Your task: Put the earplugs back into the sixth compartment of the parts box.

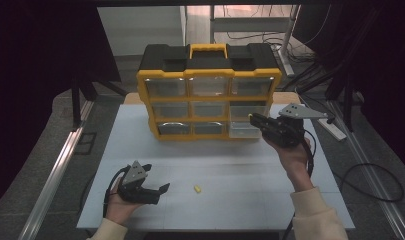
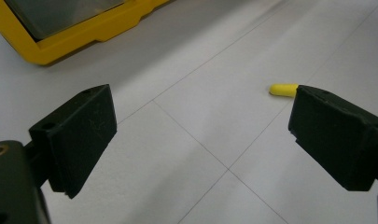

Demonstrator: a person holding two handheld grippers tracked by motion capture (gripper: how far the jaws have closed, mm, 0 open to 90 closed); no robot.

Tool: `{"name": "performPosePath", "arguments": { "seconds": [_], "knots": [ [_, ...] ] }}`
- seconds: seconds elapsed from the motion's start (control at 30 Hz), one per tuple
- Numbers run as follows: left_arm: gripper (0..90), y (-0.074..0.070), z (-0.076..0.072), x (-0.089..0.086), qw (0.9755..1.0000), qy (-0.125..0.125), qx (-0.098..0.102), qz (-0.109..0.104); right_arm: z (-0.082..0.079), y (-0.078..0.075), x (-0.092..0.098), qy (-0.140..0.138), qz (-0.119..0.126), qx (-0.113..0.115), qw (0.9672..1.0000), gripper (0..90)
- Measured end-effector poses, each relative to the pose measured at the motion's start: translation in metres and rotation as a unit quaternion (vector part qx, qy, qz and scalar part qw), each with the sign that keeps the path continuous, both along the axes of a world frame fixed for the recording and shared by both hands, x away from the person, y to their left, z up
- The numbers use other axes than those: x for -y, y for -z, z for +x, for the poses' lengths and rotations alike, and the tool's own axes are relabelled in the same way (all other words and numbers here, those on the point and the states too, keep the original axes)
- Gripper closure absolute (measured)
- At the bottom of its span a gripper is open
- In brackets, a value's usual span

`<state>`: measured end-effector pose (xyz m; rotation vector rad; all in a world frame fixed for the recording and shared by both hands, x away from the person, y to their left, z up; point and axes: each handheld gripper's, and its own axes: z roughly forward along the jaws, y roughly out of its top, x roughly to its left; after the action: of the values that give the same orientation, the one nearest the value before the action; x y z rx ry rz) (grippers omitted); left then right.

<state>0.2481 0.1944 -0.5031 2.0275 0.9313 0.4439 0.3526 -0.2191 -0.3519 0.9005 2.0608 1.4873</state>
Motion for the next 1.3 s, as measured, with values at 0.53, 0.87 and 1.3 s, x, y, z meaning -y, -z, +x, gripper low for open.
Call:
{"name": "performPosePath", "arguments": {
  "seconds": [0.53, 0.87, 1.3],
  "knots": [
    [7.7, 0.0, 0.0, 0.0, 1.0, 0.001, 0.0, 0.002, 0.026, 0.0, 0.008, 0.035, -0.012, -0.015, 0.9992, 80.1],
    [7.6, 0.0, 0.0, 0.0, 1.0, 0.001, -0.001, 0.003, 0.033, 0.005, 0.005, 0.048, -0.029, -0.018, 0.9982, 78.8],
    [7.6, 0.001, 0.0, 0.0, 1.0, 0.0, -0.001, 0.005, 0.007, 0.011, 0.007, 0.05, -0.012, 0.006, 0.9986, 25.2]
  ]
}}
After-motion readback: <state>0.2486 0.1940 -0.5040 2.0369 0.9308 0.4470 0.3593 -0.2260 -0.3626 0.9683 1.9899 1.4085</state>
